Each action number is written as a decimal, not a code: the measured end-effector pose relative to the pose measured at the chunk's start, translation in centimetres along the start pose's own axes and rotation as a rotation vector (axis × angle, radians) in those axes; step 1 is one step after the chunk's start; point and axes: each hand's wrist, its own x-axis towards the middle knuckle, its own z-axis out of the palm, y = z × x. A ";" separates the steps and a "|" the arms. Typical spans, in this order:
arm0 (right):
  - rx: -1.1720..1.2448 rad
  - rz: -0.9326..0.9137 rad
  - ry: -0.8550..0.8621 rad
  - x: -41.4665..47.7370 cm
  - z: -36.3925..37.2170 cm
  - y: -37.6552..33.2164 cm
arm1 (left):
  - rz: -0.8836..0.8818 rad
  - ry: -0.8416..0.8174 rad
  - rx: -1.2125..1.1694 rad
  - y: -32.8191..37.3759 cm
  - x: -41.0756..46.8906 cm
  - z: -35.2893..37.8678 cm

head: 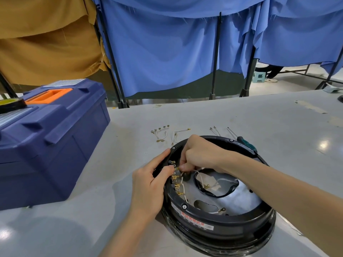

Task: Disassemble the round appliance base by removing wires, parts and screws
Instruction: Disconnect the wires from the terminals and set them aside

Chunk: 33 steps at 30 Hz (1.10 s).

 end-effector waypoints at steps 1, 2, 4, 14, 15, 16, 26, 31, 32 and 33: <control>0.000 -0.009 -0.005 -0.1 -0.2 0.1 | 0.001 -0.001 0.001 0.0 0.0 0.0; -0.008 -0.024 -0.004 -0.3 -0.3 0.2 | 0.003 -0.002 0.002 0.0 0.0 0.0; -0.011 -0.080 0.005 -0.7 -0.7 0.4 | 0.010 -0.002 0.007 0.0 -0.1 -0.1; -0.114 -0.242 -0.076 -1.6 0.1 0.2 | 0.026 0.005 0.012 -0.1 0.0 0.0; -0.128 -0.240 -0.073 -1.5 0.3 0.2 | 0.025 0.004 0.014 -0.1 0.1 0.0; -0.144 -0.239 -0.068 -1.4 0.4 0.1 | 0.024 0.003 0.014 -0.1 0.1 0.0; -0.237 -0.209 -0.020 -1.0 1.3 -0.3 | 0.022 -0.005 -0.011 -0.3 0.1 0.1; -0.260 -0.184 0.020 -0.8 1.8 -0.3 | 0.034 -0.002 -0.020 -0.3 0.1 0.0; -0.265 -0.182 0.030 -0.7 1.8 -0.3 | 0.035 -0.004 -0.024 -0.3 0.1 0.0; -0.268 -0.179 0.040 -0.7 1.8 -0.3 | 0.034 -0.004 -0.026 -0.3 0.1 0.0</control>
